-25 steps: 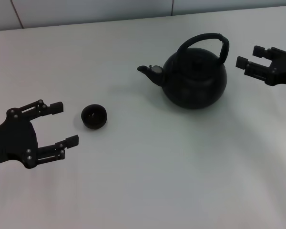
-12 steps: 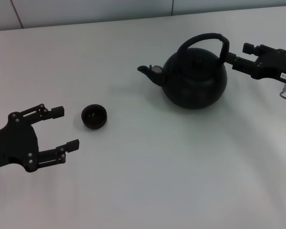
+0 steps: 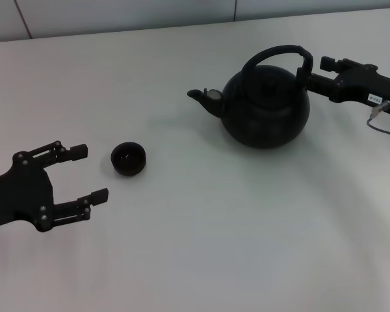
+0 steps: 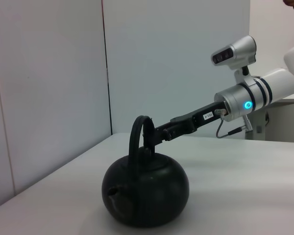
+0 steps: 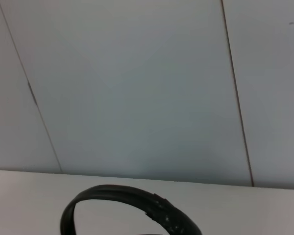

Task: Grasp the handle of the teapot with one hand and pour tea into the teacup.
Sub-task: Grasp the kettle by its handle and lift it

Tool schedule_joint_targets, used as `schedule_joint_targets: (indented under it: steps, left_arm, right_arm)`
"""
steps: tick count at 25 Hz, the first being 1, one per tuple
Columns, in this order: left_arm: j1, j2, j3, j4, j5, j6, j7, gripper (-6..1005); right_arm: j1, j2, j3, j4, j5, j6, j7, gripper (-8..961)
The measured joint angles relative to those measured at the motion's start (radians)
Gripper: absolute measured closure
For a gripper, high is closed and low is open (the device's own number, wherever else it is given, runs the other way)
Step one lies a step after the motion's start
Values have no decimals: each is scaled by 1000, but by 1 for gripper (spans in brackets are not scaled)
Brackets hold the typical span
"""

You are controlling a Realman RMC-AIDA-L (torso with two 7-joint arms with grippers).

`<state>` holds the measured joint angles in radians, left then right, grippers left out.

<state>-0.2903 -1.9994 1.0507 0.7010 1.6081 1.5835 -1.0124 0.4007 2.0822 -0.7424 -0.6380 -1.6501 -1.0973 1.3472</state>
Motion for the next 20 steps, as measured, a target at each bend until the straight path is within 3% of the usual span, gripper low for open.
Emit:
schedule_joint_targets:
  steps: [12,20]
  left_arm:
    - [-2,-1,0,0,0,-11,0,200]
    - [-8,-1,0,2,0,-14,0,200]
  right_arm:
    - [27,-1,0,31,1,28,-25,255]
    - [26,-1,0,33,-1,28,-28,304]
